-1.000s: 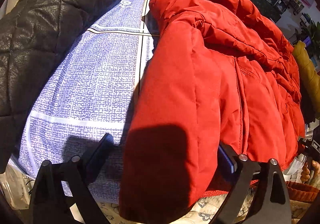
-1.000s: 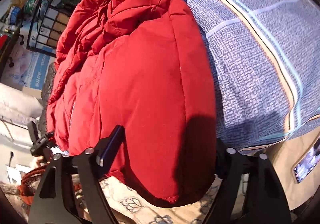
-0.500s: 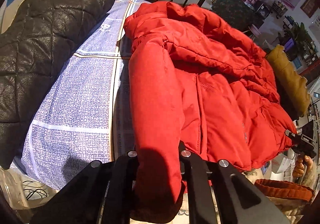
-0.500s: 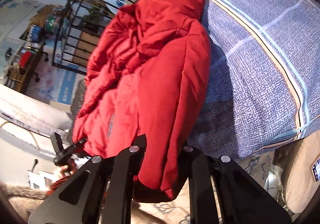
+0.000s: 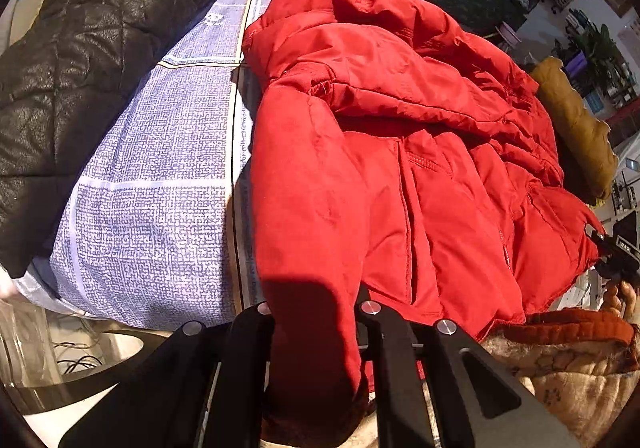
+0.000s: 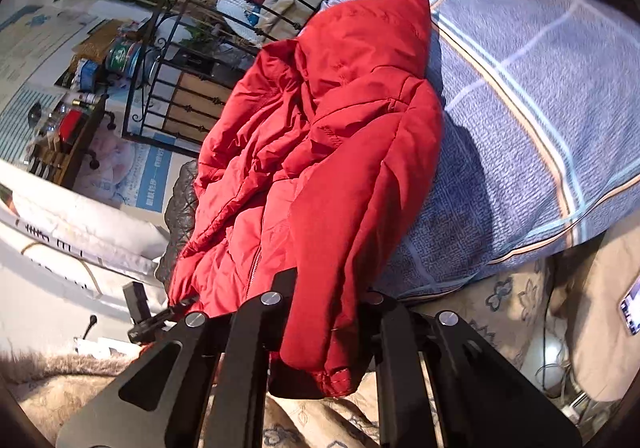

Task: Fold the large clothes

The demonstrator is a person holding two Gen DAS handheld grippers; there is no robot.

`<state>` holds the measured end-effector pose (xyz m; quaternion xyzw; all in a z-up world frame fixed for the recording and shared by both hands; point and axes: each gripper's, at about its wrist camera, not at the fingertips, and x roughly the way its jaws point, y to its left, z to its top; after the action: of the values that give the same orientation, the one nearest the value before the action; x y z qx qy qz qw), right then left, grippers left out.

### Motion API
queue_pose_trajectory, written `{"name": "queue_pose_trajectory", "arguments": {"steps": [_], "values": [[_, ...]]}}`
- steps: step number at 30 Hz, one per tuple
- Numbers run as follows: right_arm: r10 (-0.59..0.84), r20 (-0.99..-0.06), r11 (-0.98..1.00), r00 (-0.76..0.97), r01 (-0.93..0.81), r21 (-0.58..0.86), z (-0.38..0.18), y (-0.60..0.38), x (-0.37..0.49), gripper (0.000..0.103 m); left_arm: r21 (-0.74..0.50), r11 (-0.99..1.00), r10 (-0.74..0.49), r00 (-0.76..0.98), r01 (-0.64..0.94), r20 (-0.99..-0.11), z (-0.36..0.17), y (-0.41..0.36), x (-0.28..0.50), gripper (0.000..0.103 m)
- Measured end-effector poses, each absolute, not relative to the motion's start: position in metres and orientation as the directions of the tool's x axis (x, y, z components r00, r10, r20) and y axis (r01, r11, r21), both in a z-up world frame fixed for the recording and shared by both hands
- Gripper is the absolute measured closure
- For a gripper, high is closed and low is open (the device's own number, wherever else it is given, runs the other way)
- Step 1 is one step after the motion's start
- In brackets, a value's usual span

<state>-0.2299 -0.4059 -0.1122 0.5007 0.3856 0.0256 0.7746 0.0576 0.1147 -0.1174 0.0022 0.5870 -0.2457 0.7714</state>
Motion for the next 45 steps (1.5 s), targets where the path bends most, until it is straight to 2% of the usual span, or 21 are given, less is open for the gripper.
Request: {"name": "queue_pose_trajectory", "arguments": {"steps": [7,11,14,17,23,28,34,45], "values": [[0.402,-0.593,0.59,0.698,0.298,0.751,-0.082,-0.416,-0.193,0.092,-0.285,0.851,-0.418,0.24,0.441,-0.876,-0.077,0.109,0.074,0.093],[0.359,-0.611,0.661,0.706,0.27,0.7,-0.054,-0.427,-0.155,0.092,-0.207,0.831,-0.427,0.355,0.516,-0.831,-0.025,0.086,0.095,0.093],[0.346,-0.596,0.653,0.724,0.27,0.707,-0.04,-0.442,-0.126,0.092,-0.182,0.827,-0.444,0.419,0.531,-0.792,0.0,0.067,0.117,0.093],[0.325,-0.593,0.638,0.737,0.292,0.712,-0.034,-0.46,-0.097,0.092,-0.209,0.834,-0.469,0.457,0.511,-0.755,0.014,0.053,0.148,0.093],[0.326,-0.56,0.511,0.762,0.356,0.782,-0.047,-0.501,-0.054,0.092,-0.367,0.867,-0.488,0.432,0.336,-0.759,-0.005,0.04,0.222,0.093],[0.313,-0.581,0.454,0.751,0.419,0.786,-0.067,-0.52,-0.015,0.092,-0.302,0.902,-0.414,0.421,0.309,-0.807,-0.024,0.005,0.26,0.092],[0.288,-0.616,0.417,0.733,0.483,0.77,-0.094,-0.534,0.024,0.092,-0.285,0.924,-0.369,0.391,0.257,-0.843,-0.051,-0.012,0.295,0.091],[0.237,-0.674,0.433,0.7,0.545,0.718,-0.124,-0.539,0.059,0.092,-0.295,0.925,-0.368,0.381,0.238,-0.848,-0.074,-0.024,0.318,0.089]]}}
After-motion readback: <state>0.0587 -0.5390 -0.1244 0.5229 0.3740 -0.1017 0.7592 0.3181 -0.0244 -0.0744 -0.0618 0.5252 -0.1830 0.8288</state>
